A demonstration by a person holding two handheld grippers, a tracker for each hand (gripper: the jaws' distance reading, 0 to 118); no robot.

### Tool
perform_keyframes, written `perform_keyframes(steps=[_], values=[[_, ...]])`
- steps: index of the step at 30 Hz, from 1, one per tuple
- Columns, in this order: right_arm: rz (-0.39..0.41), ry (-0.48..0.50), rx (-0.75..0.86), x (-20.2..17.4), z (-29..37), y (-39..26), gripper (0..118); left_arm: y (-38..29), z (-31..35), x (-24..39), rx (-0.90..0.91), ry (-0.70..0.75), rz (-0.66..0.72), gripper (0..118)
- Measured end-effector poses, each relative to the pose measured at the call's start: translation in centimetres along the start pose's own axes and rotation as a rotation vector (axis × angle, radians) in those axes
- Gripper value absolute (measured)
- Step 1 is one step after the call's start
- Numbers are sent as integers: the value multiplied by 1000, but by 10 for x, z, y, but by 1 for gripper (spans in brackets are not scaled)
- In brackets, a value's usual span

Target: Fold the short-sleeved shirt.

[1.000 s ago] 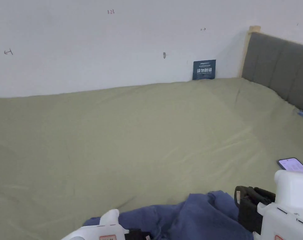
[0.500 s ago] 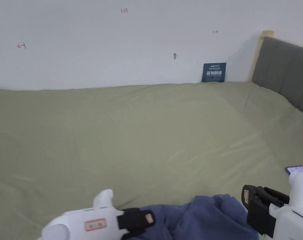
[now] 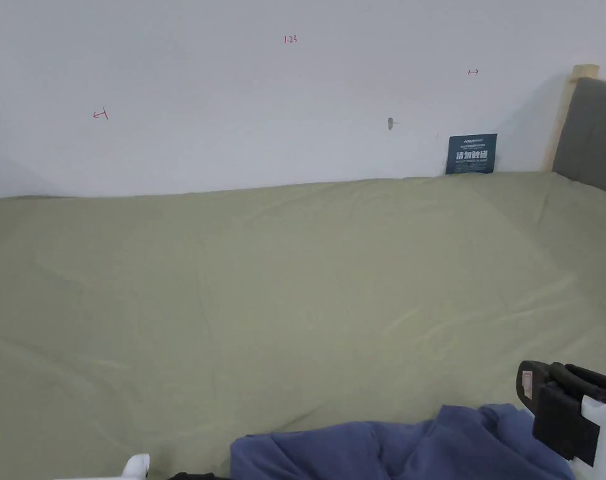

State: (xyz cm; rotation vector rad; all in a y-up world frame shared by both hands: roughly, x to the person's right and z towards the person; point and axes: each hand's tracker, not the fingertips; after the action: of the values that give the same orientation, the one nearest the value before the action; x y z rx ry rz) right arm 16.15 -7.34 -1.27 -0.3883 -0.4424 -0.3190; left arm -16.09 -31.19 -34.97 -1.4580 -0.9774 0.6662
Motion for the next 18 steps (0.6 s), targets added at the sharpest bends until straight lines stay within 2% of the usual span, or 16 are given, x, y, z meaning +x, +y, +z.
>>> perform_keyframes(steps=[3,6,7,8,9,10,11,12,13,15,18], values=[[-7,1,12,1,1,2,3,1,-16,1,2,-121,66,86],[-30,6,9,3,1,1,3,-2,-39,3,4,-133,86,85],[-31,6,2,4,1,0,3,-7,-40,6,54,-140,74,77],[-28,4,-4,4,2,0,3,-10,-40,8,88,-124,62,52],[-23,3,-10,5,4,-1,3,-12,-39,12,113,-28,58,14],[-22,1,-13,7,6,-1,3,-12,-39,15,116,114,7,15],[-21,-4,-15,8,7,-1,3,-18,-34,20,120,192,-21,15],[-23,-7,-15,9,10,-3,3,-19,-31,19,109,88,-38,15],[-27,-5,-10,11,12,-4,3,-19,-28,26,119,83,-51,15],[-30,-5,-9,15,15,-5,3,-19,-28,43,135,150,-105,15],[-35,-23,-15,22,16,-6,3,-19,-32,84,128,272,-271,15]])
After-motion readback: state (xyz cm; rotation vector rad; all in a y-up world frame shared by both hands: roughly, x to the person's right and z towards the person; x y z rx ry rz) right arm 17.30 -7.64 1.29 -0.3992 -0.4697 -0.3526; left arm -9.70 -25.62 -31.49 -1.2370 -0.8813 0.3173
